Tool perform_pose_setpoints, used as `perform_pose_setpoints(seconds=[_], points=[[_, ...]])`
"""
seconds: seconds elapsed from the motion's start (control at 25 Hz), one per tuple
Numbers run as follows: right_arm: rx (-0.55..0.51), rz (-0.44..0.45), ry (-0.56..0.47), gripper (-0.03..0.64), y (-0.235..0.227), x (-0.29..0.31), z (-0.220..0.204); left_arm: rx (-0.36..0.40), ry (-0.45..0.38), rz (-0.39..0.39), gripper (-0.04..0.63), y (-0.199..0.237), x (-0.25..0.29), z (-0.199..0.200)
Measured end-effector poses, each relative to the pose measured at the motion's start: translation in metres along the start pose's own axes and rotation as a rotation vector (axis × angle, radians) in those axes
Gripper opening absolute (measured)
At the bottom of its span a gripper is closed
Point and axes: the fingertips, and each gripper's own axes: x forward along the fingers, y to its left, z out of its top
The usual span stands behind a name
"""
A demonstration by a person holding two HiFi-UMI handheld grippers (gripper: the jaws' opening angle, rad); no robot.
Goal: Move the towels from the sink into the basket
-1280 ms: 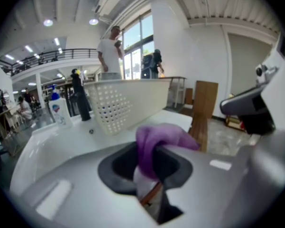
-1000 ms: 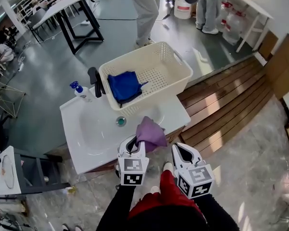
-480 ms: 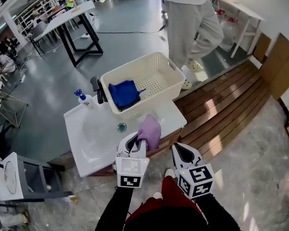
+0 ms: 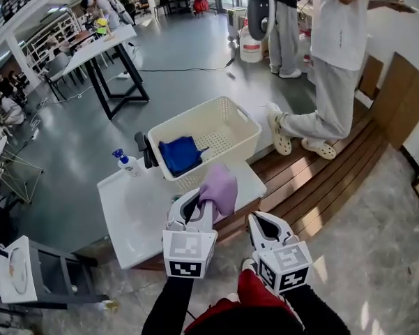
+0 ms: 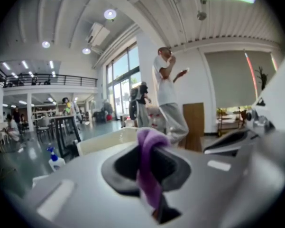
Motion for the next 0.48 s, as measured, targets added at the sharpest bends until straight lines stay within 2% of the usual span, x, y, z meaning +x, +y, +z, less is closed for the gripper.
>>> perform_pose_setpoints(seconds=[0.48], points=[[-0.004, -0.031, -0.086, 0.008, -0.038, 0.014, 0.054, 0.046, -0.114, 0.005, 0.031, 0.012, 0.021, 0.072]])
